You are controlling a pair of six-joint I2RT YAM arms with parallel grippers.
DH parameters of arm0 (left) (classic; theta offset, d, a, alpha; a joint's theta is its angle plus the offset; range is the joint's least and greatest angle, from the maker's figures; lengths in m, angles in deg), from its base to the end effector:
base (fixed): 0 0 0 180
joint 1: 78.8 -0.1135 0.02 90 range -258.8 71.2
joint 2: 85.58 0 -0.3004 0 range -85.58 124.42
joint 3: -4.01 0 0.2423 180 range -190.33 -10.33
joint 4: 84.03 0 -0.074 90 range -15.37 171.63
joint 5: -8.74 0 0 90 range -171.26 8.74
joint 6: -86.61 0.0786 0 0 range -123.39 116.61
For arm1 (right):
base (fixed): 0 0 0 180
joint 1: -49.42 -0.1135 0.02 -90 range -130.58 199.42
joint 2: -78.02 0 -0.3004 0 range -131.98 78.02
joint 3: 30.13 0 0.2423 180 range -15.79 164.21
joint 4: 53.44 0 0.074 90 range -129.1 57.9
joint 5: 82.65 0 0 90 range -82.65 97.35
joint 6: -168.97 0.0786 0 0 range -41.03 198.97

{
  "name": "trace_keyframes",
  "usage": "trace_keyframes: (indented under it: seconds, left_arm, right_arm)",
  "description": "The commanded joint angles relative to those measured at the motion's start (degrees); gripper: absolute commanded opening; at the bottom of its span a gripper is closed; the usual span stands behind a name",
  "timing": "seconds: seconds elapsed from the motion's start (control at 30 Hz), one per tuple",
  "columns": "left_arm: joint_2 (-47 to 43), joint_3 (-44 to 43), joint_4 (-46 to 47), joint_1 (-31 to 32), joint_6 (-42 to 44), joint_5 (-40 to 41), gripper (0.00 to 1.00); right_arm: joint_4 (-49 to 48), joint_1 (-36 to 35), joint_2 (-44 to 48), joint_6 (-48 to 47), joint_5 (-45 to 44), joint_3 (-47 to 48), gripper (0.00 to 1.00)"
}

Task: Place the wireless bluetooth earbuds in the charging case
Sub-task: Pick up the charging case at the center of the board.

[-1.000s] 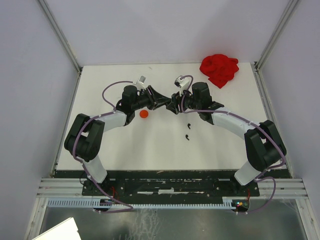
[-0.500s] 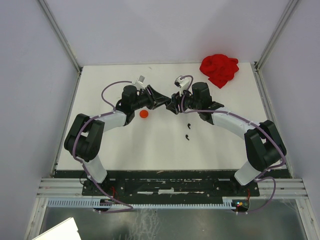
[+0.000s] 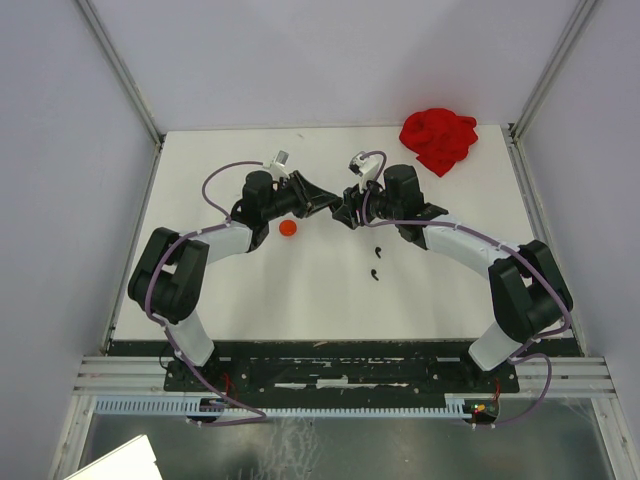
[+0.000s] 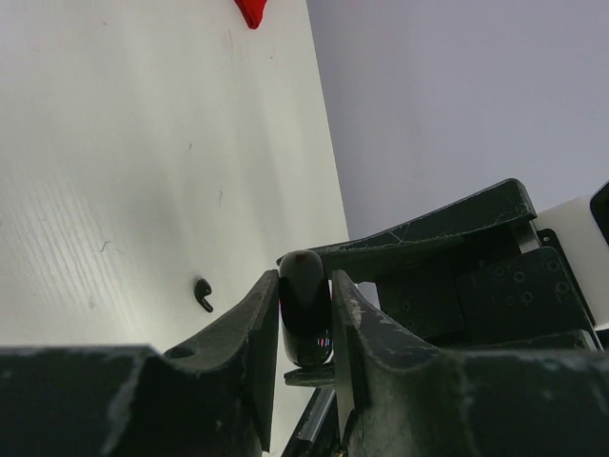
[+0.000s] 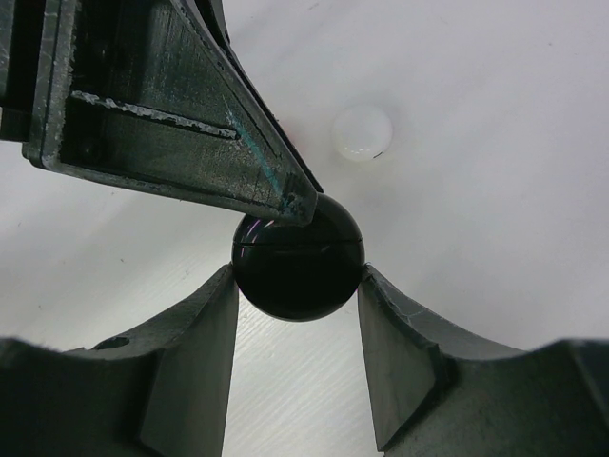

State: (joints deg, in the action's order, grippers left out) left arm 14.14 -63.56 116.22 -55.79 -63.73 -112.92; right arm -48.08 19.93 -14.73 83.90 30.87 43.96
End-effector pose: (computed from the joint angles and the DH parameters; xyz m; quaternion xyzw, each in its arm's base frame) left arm 0.3647 -0.1997 0.2516 -0.0763 0.7628 -0.5612 0.3119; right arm 0.3305 0.2229 0.2766 -0.2831 0.7788 0.3210 0.4586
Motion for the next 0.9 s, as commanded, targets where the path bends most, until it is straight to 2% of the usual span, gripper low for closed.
trace_keyframes:
  seconds: [0.0, 0.27, 0.43, 0.53, 0.67, 0.87]
  left_arm:
    - [-1.5, -0.11, 3.15, -0.07, 0.92, -0.54, 0.31]
    - [-1.33, -0.2, 3.6, -0.08, 0.88, -0.9, 0.24]
    - [-1.12, -0.22, 3.73, -0.15, 0.83, -1.08, 0.11]
    - [-1.09, -0.11, 3.73, -0.13, 0.67, -0.82, 0.03]
    - [-0.92, 0.1, 3.81, -0.09, 0.49, -0.27, 0.03]
    - [-0.9, 1.61, 4.77, -0.61, -0.77, 1.19, 0.03]
  right_arm:
    - [-2.7, 0.32, 0.82, 0.66, 1.2, 0.24, 0.28]
    - [-2.75, 0.24, 0.64, 0.77, 1.17, 0.48, 0.28]
    - [-2.76, 0.25, 0.64, 0.91, 0.71, 0.57, 0.34]
    - [-2.73, 0.34, 0.75, 1.12, 0.18, 0.56, 0.46]
    - [-2.85, 0.25, 1.31, 1.5, -0.62, 0.63, 0.64]
    - [-3.93, 0.32, 4.63, 2.46, -2.49, -0.44, 0.76]
